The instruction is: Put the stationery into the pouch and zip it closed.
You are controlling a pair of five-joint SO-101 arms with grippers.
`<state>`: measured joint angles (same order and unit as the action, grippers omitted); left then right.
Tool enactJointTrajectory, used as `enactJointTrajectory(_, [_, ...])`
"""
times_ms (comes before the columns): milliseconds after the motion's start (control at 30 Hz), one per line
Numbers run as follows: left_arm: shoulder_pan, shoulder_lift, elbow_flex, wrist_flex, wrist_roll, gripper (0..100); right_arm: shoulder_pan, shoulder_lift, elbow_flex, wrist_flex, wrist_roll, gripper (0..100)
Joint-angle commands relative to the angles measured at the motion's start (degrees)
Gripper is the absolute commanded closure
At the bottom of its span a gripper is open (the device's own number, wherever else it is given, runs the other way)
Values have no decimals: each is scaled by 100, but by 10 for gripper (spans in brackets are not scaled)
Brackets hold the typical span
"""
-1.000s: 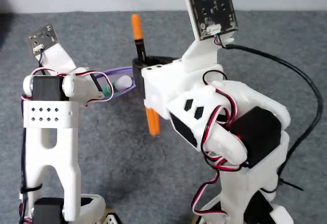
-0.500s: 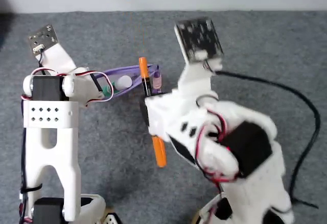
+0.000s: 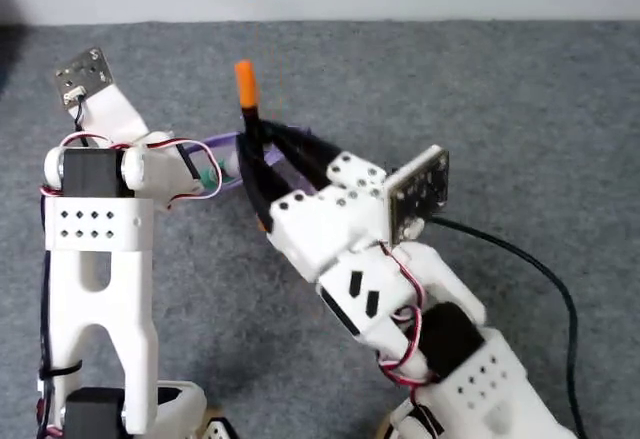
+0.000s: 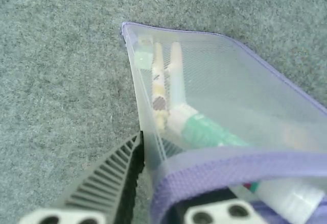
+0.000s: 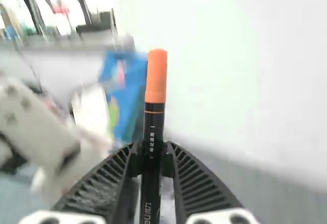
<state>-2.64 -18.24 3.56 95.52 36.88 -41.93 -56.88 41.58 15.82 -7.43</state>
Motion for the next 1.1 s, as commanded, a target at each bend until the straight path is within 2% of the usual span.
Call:
enactJointTrajectory(0, [26,-53,-22,-79,44,988,-57,365,-26,-1358,404,991])
enactJointTrajectory(167, [26,-53,-22,-79,44,988,-75,936,-26,-2484,888,991])
enactJointTrajectory(433, [26,-53,-22,-79,44,988,-13,1947,255,-3125,941,991])
enactJointTrajectory(500, [26,-53,-22,-79,44,988,207,2264,730,-3670,976,991])
enactJointTrajectory(600, [26,-53,-22,-70,44,988,505,2721,1433,-4875,1521,991])
enactJointTrajectory(733, [26,-53,-22,-35,44,988,567,2985,1635,-6114,1802,991])
enactJointTrajectory(967, [26,-44,-22,-35,44,988,418,3055,1459,-6132,1811,991])
enactJointTrajectory(1067, [26,-53,-22,-18,44,988,435,3055,1468,-5648,1811,991])
